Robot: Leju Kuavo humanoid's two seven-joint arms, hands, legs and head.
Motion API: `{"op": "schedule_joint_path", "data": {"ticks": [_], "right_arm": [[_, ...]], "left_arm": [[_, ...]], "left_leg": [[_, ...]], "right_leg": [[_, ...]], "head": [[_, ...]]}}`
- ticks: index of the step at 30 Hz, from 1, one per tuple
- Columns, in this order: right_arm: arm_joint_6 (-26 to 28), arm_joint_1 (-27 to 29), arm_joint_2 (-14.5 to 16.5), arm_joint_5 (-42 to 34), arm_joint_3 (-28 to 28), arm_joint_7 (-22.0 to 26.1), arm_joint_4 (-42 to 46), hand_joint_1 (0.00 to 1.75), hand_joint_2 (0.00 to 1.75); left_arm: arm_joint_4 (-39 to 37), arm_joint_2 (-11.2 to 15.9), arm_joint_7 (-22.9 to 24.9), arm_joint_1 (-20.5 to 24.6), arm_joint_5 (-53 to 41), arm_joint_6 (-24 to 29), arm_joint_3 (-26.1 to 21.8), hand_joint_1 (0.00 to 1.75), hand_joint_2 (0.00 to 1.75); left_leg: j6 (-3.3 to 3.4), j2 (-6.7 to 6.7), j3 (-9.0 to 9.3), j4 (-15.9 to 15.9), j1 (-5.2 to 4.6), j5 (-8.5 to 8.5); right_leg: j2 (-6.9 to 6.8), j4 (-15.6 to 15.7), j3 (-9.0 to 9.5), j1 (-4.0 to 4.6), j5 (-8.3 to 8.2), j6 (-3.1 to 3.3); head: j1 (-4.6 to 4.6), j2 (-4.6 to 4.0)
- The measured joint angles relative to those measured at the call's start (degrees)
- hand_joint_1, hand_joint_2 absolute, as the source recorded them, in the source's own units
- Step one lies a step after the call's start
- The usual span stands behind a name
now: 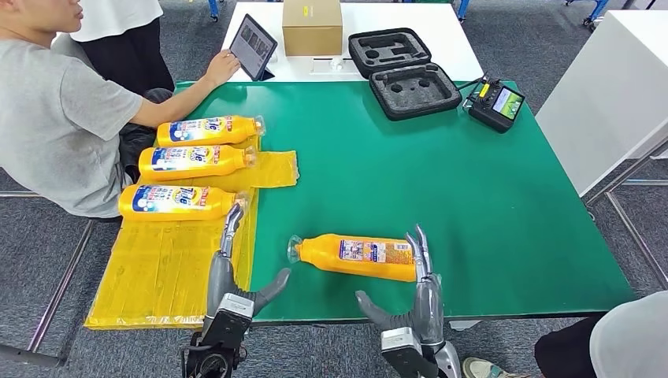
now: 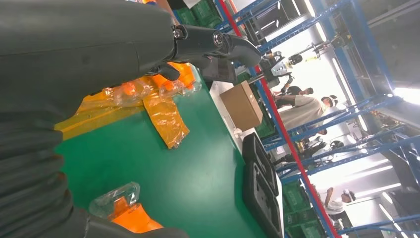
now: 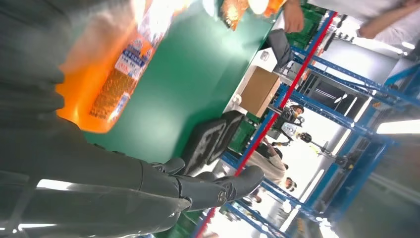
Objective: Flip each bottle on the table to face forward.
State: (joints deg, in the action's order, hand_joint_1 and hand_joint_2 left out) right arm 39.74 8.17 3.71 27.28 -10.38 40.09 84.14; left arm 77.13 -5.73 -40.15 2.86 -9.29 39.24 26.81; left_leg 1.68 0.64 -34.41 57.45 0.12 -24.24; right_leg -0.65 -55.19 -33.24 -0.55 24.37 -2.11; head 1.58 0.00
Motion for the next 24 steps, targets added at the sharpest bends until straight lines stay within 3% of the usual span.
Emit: {"op": "schedule_joint_path", "data": {"ticks": [4,17,24], "right_arm": [[0.0,-0.1,1.3,7.7,2.7,0.0,-1.1,0.0,1.75],[0.0,-1.7,2.1,7.2,3.5,0.0,-4.9,0.0,1.75],[0.0,-1.9,3.1,11.8,5.6,0.0,-5.1,0.0,1.75]], "left_arm": [[0.0,0.2,0.0,-0.2,0.3,0.2,0.6,0.0,1.75],[0.2,0.5,0.0,-0.7,0.6,0.7,0.7,0.0,1.75],[0.3,0.5,0.0,-0.9,0.6,-0.9,0.7,0.0,1.75]], "left_leg": [[0.0,-0.01,-0.01,0.0,0.0,0.0],[0.0,0.0,-0.02,0.0,0.0,0.0],[0.0,0.0,-0.02,0.0,0.0,0.0]], "right_leg": [[0.0,0.0,0.0,0.0,0.0,0.0],[0.0,0.0,0.0,0.0,0.0,0.0],[0.0,0.0,-0.02,0.0,0.0,0.0]], "head": [[-0.01,0.0],[-0.01,0.0],[-0.01,0.0]]}}
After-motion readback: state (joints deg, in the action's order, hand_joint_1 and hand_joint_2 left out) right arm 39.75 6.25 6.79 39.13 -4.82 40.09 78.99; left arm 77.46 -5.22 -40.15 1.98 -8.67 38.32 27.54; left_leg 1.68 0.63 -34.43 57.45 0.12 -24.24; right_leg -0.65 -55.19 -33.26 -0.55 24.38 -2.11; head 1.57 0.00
